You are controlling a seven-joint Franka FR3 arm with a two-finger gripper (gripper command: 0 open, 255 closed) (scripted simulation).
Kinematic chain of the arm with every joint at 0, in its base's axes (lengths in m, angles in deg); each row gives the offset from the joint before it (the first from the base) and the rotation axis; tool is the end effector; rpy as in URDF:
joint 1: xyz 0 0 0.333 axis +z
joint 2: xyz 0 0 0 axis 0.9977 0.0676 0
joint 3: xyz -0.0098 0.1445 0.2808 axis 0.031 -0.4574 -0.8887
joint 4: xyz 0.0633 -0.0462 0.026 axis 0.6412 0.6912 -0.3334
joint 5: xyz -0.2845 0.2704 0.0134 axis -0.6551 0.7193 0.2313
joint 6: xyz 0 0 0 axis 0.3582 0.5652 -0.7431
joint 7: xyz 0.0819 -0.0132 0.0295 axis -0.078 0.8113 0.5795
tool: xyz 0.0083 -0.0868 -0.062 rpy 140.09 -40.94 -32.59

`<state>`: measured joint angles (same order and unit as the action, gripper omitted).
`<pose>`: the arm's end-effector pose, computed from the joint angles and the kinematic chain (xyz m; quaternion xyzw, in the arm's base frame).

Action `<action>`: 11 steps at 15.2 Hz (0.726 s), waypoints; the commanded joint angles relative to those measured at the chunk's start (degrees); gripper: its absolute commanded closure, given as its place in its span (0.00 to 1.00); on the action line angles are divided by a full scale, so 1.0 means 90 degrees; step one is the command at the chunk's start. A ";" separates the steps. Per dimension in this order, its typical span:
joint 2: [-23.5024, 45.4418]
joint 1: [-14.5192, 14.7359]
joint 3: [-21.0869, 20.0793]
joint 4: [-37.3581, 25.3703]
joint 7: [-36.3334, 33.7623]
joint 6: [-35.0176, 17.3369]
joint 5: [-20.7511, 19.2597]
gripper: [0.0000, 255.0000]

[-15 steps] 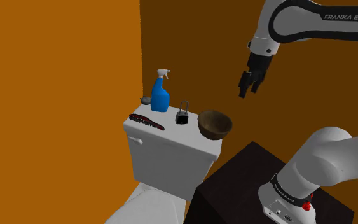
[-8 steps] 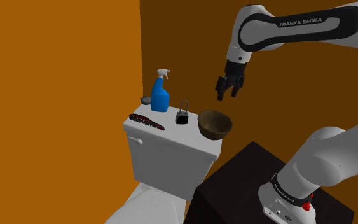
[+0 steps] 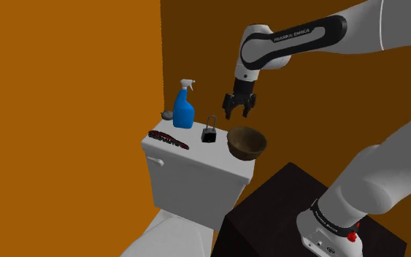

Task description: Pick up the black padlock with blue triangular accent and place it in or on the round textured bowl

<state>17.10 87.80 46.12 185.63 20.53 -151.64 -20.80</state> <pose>0.4743 0.0286 0.4271 -0.9915 0.0904 0.0696 0.0633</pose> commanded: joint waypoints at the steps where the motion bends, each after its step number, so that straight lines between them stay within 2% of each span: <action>1: 0.0531 0.0028 -0.0031 -0.0311 -0.0136 -0.0204 0.0123 0.00; 10: 0.2767 0.0050 -0.0146 -0.2002 -0.0642 -0.0674 0.0583 0.00; 11: 0.2796 0.0033 -0.0181 -0.1954 -0.0642 -0.0754 0.0585 0.00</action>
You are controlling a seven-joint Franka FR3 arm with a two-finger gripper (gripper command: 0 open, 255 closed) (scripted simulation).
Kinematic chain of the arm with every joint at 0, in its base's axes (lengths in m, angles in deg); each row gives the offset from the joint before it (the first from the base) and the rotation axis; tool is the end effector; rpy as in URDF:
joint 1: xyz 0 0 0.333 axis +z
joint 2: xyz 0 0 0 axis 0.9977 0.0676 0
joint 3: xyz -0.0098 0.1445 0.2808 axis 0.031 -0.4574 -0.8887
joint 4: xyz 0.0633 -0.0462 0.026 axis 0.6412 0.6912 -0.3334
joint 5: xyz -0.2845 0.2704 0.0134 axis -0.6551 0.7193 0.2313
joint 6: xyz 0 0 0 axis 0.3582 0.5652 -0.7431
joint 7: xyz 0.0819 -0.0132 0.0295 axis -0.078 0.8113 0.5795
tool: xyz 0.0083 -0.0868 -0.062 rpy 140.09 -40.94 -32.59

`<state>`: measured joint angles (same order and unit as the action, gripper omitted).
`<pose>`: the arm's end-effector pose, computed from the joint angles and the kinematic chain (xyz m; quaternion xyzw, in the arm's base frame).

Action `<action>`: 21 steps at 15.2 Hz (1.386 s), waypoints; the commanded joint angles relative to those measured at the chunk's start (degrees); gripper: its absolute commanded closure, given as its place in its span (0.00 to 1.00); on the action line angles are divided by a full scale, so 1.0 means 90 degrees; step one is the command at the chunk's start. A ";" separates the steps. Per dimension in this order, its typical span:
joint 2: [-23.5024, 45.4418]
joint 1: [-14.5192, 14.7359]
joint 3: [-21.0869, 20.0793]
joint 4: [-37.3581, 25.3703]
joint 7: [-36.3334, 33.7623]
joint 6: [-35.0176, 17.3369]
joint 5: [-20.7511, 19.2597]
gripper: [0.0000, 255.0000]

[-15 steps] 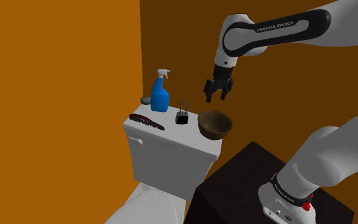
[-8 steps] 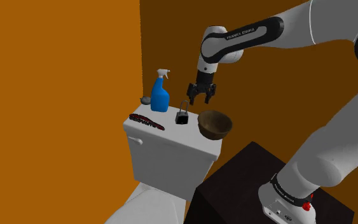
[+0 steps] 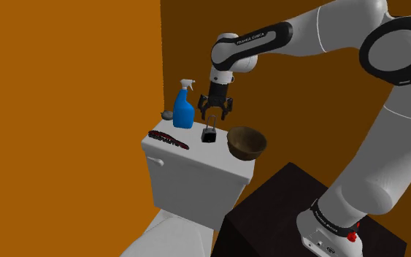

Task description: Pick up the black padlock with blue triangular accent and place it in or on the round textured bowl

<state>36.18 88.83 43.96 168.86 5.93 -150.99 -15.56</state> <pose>0.5657 0.0694 0.3835 -0.9673 0.2082 0.1142 0.0888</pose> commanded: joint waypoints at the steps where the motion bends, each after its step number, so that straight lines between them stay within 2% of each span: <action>1: 0.0708 -0.0103 0.0017 -0.0044 0.0980 -0.0906 0.0004 0.00; 7: 0.0902 -0.0164 -0.0141 0.0191 0.0987 -0.1346 0.0021 0.00; 15: 0.0902 -0.0201 -0.0181 0.0192 0.0978 -0.1348 0.0008 0.00; 16: 0.0911 -0.0212 -0.0173 0.0179 0.0991 -0.1341 0.0006 1.00; 21: 0.0890 -0.0183 -0.0192 0.0214 0.0952 -0.1365 0.0011 1.00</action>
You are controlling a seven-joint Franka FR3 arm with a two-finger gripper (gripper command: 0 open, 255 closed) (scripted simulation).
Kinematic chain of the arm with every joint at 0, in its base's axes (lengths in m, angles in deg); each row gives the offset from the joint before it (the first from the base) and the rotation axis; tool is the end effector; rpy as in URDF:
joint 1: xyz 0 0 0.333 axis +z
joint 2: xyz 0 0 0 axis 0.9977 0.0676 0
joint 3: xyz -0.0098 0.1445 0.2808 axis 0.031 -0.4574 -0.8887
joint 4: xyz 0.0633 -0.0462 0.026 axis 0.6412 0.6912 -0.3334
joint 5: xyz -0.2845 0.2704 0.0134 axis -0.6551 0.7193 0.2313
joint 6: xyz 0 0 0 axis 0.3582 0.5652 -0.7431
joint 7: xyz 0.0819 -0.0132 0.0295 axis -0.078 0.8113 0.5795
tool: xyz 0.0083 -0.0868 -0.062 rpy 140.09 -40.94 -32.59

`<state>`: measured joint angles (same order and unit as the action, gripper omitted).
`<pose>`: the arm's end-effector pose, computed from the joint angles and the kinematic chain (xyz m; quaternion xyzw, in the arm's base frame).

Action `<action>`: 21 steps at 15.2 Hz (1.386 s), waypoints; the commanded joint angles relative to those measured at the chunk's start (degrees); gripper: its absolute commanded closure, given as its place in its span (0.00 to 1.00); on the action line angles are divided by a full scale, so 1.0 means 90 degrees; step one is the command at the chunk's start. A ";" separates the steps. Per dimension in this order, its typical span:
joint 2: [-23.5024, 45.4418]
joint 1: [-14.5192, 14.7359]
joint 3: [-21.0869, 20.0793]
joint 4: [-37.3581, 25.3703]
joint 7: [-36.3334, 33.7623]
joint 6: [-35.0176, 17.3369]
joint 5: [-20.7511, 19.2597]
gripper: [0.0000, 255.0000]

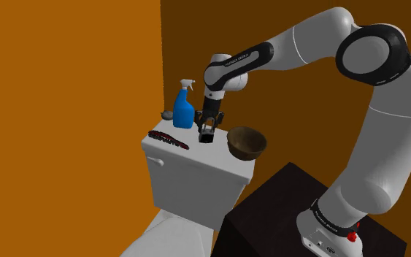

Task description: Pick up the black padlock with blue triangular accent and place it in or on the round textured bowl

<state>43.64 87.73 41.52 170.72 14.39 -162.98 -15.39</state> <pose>0.5818 0.0775 0.3089 -0.9806 0.1462 0.0856 0.0982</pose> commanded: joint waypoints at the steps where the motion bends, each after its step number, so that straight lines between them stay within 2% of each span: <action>1: 0.0076 -0.0067 0.0083 0.0003 0.0023 -0.0039 -0.0007 1.00; 4: 0.0074 -0.0088 0.0082 -0.0015 0.0035 -0.0017 -0.0015 1.00; 21: -0.0629 -0.0137 0.0084 -0.0584 -0.0238 0.1233 -0.0122 1.00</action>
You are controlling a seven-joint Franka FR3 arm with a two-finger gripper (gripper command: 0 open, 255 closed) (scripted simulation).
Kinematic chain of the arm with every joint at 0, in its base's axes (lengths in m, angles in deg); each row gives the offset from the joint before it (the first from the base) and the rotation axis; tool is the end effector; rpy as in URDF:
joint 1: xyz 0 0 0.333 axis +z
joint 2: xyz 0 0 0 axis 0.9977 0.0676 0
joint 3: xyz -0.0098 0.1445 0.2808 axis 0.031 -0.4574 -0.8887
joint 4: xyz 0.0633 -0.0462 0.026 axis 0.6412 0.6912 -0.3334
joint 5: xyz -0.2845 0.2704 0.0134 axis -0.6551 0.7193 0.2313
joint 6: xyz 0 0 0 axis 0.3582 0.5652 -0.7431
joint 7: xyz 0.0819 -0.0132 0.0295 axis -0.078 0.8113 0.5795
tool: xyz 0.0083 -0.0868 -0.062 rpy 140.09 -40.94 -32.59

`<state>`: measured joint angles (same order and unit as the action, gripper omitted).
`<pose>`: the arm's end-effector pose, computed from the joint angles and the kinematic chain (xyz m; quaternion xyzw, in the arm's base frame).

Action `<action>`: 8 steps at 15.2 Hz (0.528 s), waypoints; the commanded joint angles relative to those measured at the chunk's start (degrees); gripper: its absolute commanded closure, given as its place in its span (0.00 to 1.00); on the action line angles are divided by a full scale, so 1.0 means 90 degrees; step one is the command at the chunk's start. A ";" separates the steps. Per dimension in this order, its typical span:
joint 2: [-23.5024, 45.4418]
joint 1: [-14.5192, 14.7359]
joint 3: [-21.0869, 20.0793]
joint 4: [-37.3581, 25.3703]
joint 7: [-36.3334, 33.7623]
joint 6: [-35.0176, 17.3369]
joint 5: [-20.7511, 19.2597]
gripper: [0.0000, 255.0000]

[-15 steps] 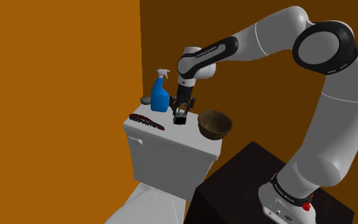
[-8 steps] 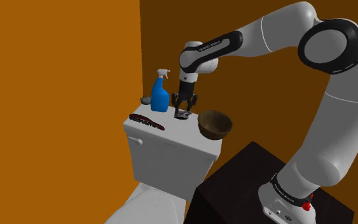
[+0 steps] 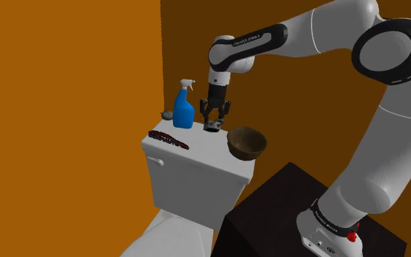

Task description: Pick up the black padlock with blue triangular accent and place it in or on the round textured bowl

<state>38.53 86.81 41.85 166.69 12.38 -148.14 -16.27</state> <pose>0.5708 0.0705 0.3737 -0.9757 0.1471 0.1347 0.0902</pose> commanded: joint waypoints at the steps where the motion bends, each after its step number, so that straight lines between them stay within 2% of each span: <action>1: -0.0093 -0.0034 0.0052 -0.0183 -0.0029 -0.0339 -0.0028 1.00; 8: -0.0278 -0.0043 0.0063 -0.0548 -0.0137 0.0201 -0.0057 1.00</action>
<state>36.73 86.66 42.08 162.94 11.35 -142.29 -16.61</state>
